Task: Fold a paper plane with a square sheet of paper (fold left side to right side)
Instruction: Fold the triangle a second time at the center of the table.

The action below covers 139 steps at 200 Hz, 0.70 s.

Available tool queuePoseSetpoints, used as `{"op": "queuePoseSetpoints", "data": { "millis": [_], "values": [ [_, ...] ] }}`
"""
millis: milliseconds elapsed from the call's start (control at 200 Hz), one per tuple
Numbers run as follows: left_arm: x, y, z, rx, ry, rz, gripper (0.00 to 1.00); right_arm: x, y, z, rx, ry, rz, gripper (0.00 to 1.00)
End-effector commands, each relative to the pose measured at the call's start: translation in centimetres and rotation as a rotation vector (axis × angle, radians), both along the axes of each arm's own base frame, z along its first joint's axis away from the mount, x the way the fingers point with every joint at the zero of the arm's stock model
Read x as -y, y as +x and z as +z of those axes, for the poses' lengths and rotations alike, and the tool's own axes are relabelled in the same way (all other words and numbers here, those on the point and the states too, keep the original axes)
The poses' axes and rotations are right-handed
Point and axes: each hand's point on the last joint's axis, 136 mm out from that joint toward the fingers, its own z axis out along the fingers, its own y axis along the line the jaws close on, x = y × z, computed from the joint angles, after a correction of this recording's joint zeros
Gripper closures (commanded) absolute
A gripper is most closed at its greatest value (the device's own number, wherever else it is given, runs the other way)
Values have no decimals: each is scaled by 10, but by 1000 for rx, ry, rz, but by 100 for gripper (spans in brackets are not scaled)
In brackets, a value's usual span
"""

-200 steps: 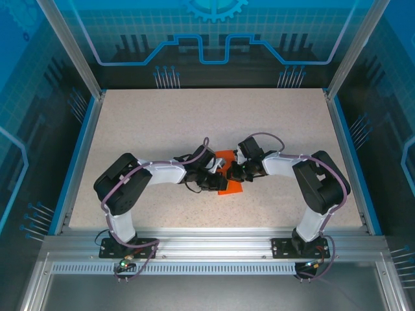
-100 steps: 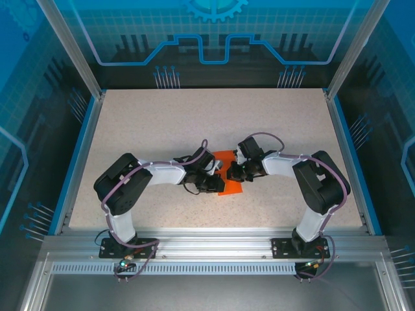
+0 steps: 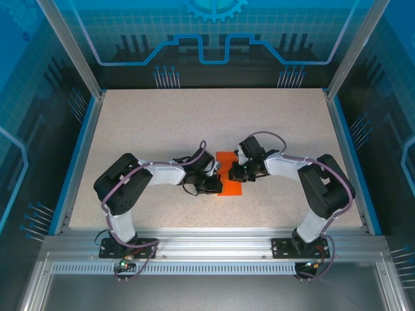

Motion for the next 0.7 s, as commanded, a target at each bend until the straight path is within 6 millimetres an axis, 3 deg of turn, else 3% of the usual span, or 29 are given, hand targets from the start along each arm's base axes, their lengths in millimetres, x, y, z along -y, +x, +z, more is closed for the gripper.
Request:
{"op": "queuePoseSetpoints", "data": {
  "millis": [0, 245, 690],
  "values": [
    [-16, -16, -27, -80, 83, 16, 100, -5, -3, 22, 59, 19, 41, 100],
    [-16, -15, -26, -75, 77, 18, 100, -17, -20, 21, 69, 36, 110, 100],
    [-16, -15, -25, -75, 76, 17, 100, -30, -21, 4, 17, 26, 132, 100]
  ]
}}
